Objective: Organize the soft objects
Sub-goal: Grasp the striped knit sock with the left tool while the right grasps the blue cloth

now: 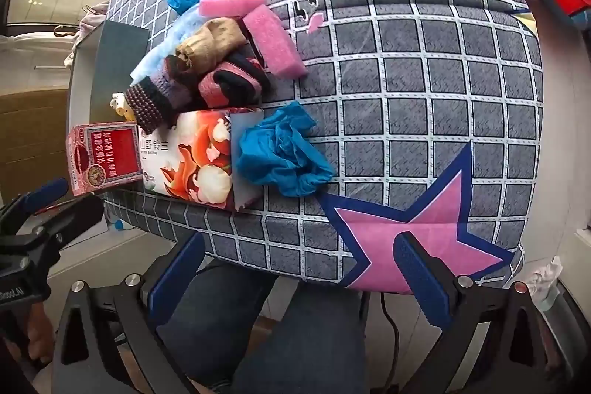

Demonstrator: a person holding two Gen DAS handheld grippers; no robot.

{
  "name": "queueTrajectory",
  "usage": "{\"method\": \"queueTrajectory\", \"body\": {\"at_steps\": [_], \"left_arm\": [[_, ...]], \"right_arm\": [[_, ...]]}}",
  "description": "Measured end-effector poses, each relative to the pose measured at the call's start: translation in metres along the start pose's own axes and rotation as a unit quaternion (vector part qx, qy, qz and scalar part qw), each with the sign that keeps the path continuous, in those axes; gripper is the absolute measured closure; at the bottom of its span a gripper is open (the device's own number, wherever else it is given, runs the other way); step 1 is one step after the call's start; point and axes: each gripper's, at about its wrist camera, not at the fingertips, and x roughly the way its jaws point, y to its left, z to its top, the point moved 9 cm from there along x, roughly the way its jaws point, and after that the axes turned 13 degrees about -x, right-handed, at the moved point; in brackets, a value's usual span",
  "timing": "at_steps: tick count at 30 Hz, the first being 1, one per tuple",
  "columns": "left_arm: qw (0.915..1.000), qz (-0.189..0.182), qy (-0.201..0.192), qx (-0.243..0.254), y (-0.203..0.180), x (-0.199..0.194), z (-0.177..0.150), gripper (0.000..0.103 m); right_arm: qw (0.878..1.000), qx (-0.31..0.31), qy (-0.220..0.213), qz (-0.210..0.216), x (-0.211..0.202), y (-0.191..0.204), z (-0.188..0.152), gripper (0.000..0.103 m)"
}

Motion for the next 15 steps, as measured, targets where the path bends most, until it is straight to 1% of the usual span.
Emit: {"method": "queueTrajectory", "body": {"at_steps": [7,11,12,15], "left_arm": [[0.9998,0.018,-0.010,0.004,-0.006,0.012,0.014,0.000],[0.9985,0.042,-0.029,0.018,-0.006,0.019,0.027,0.000],[0.9987,0.035,-0.032,0.021,-0.008,0.023,0.028,0.000],[0.9965,0.057,-0.048,0.037,-0.008,0.035,0.037,0.000]], "right_arm": [[1.000,0.015,0.013,-0.007,0.012,-0.009,-0.008,0.000],[0.999,0.024,0.021,-0.013,0.019,-0.014,-0.008,0.000],[0.999,0.026,0.022,-0.012,0.020,-0.016,-0.007,0.000],[0.999,0.041,0.022,0.001,0.027,-0.018,-0.004,0.000]]}}
